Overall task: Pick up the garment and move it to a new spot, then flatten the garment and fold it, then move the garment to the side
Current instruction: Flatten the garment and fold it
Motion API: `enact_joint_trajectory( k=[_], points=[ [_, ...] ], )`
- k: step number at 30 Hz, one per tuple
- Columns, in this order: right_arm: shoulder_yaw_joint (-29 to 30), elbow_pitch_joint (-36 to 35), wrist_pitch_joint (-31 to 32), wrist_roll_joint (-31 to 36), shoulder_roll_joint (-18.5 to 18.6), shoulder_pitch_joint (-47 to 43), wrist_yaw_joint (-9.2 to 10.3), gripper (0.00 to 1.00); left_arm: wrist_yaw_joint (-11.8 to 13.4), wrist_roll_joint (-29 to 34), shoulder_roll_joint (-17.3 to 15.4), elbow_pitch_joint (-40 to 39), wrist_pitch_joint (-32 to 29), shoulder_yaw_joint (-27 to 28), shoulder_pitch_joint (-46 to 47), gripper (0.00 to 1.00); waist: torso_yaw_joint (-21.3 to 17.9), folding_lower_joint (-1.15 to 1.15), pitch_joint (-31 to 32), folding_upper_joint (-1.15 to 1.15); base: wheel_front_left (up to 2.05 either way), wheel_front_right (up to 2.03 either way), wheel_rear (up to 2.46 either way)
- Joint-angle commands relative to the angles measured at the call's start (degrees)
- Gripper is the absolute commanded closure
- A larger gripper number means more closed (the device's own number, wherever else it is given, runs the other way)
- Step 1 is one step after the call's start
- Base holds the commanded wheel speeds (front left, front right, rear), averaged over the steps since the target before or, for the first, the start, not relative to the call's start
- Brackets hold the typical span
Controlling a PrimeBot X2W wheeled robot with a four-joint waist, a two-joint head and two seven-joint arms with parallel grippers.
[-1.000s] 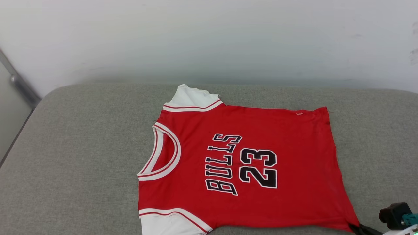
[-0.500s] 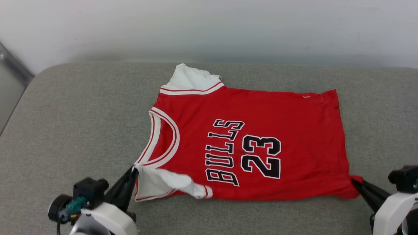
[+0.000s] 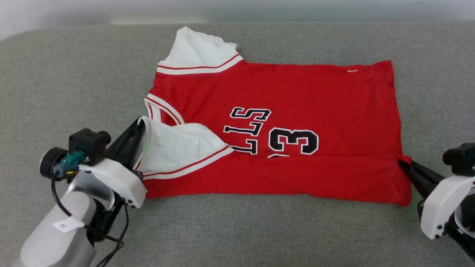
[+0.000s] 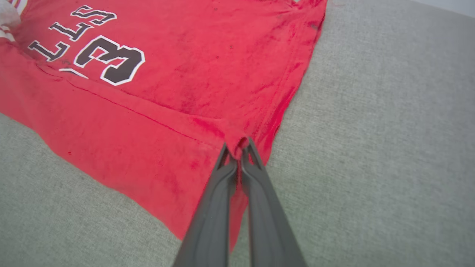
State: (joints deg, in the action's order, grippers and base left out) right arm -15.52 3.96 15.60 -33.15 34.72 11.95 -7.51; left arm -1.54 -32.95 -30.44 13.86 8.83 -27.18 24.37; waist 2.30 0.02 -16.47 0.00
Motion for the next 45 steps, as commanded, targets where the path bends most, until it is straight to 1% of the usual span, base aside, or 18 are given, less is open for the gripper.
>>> enact_joint_trajectory(
  k=[1,5,6,9,17,18,19,20,21,24,27,30,33,34,38,41,45],
  points=[
    [-0.1,0.5,-0.2,-0.1,-0.4,1.0,0.04,1.0,-0.5,0.1,0.2,1.2,0.3,0.0,1.4,1.0,-0.4,-0.02,-2.0,0.0,0.0,0.0,0.0],
    [-1.1,1.8,-0.2,-0.3,-0.7,3.0,0.03,1.0,-1.8,0.6,0.8,6.4,0.9,-0.6,4.8,1.0,-0.7,-0.02,-4.2,0.0,0.0,0.0,0.0],
    [-1.7,2.6,-0.3,-0.5,-0.7,3.7,0.04,1.0,-2.4,0.3,1.4,9.2,1.1,-1.0,6.1,1.0,-0.8,-0.02,-5.0,0.0,0.0,0.0,0.0],
    [-2.9,3.7,-0.2,-0.6,-0.8,4.7,0.04,1.0,-3.5,-0.1,2.3,13.8,1.2,-1.8,7.4,1.0,-0.9,-0.02,-6.0,0.0,0.0,0.0,0.0],
    [-4.9,5.6,-0.7,-1.5,-0.9,6.3,0.03,1.0,-5.5,-1.9,4.8,24.1,1.1,-5.7,9.0,1.0,-1.2,-0.02,-5.5,0.0,0.0,0.0,0.0],
    [-4.7,5.8,-0.9,-1.6,-1.0,6.6,0.04,0.98,-5.6,-2.1,4.8,25.1,1.3,-6.1,9.1,1.0,-1.2,-0.02,-5.2,0.0,0.0,0.0,0.0],
    [-4.6,6.0,-0.9,-1.7,-1.1,6.7,0.04,0.64,-5.7,-2.4,4.9,25.7,1.4,-6.5,9.3,0.84,-1.2,-0.02,-4.7,0.0,0.0,0.0,0.0],
    [-4.6,6.1,-0.7,-1.7,-1.1,6.5,0.04,0.12,-5.7,-2.8,4.8,26.3,1.5,-6.8,9.5,0.38,-1.2,-0.02,-4.1,0.0,0.0,0.0,0.0],
    [-4.6,5.8,-0.8,-1.8,-1.2,6.5,0.03,0.0,-5.8,-2.9,4.5,26.8,1.7,-7.1,9.9,0.0,-1.1,-0.02,-3.5,0.0,0.0,0.0,0.0],
    [-4.5,5.1,-1.2,-1.9,-1.3,6.1,0.03,0.0,-5.8,-3.4,3.1,27.0,2.3,-7.6,11.2,0.0,-0.9,-0.02,-1.4,0.0,0.0,0.0,0.0],
    [-3.9,4.3,-1.6,-2.0,-1.2,5.2,0.03,0.0,-5.9,-4.1,1.3,25.2,1.6,-8.5,12.4,0.0,-0.4,-0.02,0.8,0.0,0.0,0.0,0.0],
    [-3.1,3.7,-1.8,-1.9,-1.1,4.2,0.03,0.0,-5.9,-4.8,-1.3,23.1,-1.6,-9.1,13.4,0.0,0.1,-0.02,2.8,0.0,0.0,0.0,0.0],
    [-2.1,3.0,-1.3,-1.9,-1.0,3.6,0.03,0.0,-5.9,-6.5,-3.4,20.1,-8.0,-10.5,14.4,0.0,0.6,-0.02,4.2,0.0,0.0,0.0,0.0],
    [-2.1,3.0,-1.3,-1.9,-1.0,3.6,0.03,0.0,-5.9,-6.5,-3.4,20.1,-8.0,-10.5,14.4,0.0,0.6,-0.02,4.2,0.0,0.0,0.0,0.0],
    [-1.2,2.1,-0.5,-1.4,-1.2,2.5,0.03,0.0,-5.9,-10.3,-6.7,15.6,-18.8,-12.6,16.3,0.0,1.1,-0.02,5.0,0.0,0.0,0.0,0.0],
    [-1.1,1.5,0.9,-1.1,-1.5,1.6,0.03,0.0,-5.9,-14.0,-8.5,12.2,-27.7,-14.2,17.4,0.0,1.2,-0.02,5.2,0.0,0.0,0.0,0.0],
    [-0.8,0.5,2.1,-0.9,-2.0,0.8,0.03,0.0,-5.9,-18.0,-10.5,9.4,-37.0,-15.1,18.6,0.0,0.9,-0.02,5.0,0.0,0.0,0.0,0.0]
  ],
)
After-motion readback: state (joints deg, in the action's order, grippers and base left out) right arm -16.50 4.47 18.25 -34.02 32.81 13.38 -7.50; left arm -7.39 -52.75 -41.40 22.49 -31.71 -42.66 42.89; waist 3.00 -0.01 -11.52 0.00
